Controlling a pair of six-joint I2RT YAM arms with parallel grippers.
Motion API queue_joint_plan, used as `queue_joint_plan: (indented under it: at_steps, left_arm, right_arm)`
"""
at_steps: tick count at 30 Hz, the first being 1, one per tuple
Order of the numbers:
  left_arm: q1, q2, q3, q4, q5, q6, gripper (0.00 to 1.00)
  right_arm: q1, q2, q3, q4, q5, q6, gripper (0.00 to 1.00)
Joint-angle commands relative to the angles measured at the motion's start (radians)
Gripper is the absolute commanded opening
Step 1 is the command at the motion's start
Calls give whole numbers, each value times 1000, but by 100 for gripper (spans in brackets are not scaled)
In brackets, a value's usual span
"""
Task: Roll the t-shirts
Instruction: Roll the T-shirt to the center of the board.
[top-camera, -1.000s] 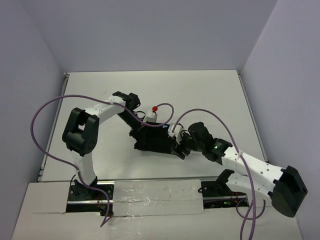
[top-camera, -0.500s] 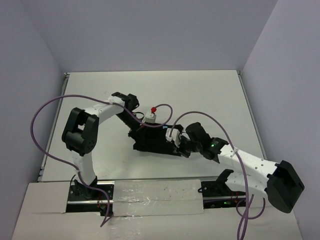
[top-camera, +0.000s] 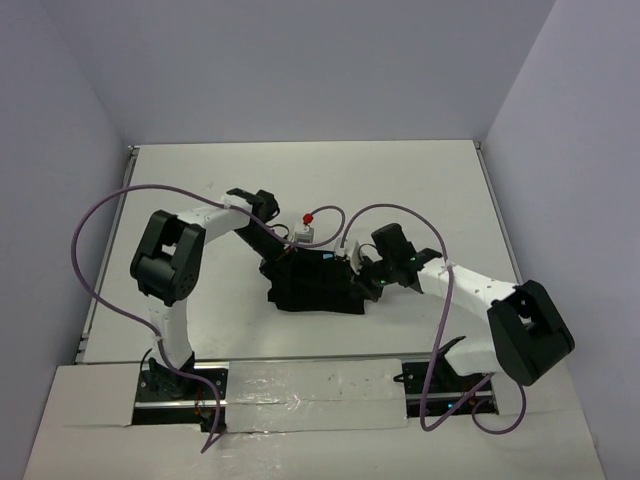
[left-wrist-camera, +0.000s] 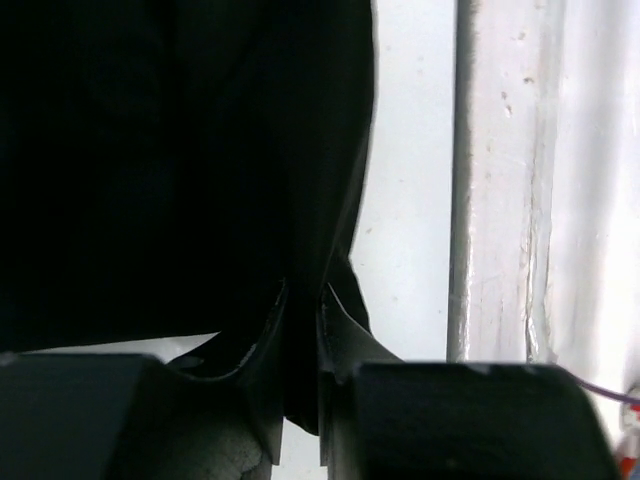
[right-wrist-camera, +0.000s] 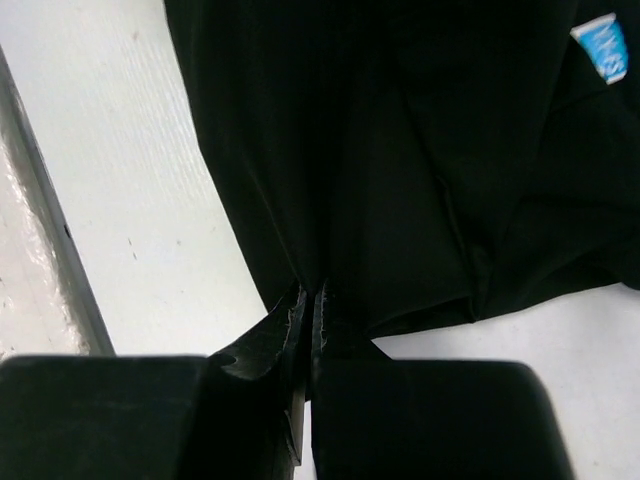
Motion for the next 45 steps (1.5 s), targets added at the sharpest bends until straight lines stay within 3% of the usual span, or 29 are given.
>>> queue_joint_plan:
  at_steps: [1, 7, 13, 14, 17, 27, 29, 35, 38, 40, 43, 45]
  left_arm:
    - [8, 26, 25, 76, -42, -95, 23]
    - [6, 26, -18, 238, -149, -247, 31]
    - [6, 19, -26, 383, -286, -371, 41]
    - [5, 19, -31, 390, -296, -380, 41]
    - [-6, 23, -43, 404, -324, -396, 41]
    - [-7, 5, -61, 400, -292, -404, 38]
    - [-7, -1, -58, 397, -284, -402, 38]
    - [-7, 2, -51, 401, -284, -404, 39]
    - [-6, -1, -54, 400, -286, -407, 39]
    - [-6, 0, -54, 401, -286, -408, 40]
    - [-7, 2, -52, 401, -286, -410, 40]
    - [-7, -3, -51, 401, -284, -410, 41]
  right_arm:
    - [-23, 18, 33, -33, 5, -16, 0]
    - [-45, 78, 62, 27, 48, 50, 0]
    - [-45, 184, 105, 22, 112, 73, 23]
    - [-45, 193, 111, 25, 119, 78, 30]
    - [-45, 196, 120, 41, 169, 98, 39]
    - [-71, -54, 97, 70, 392, 260, 48]
    - [-72, -113, 93, 61, 424, 302, 47]
    - [-72, -202, 53, 91, 456, 645, 42]
    - [-52, -264, -13, 162, 441, 753, 30]
    - [42, -301, -71, 266, 451, 793, 15]
    - [168, -313, -110, 405, 477, 837, 7]
    - [172, -263, -122, 450, 482, 922, 4]
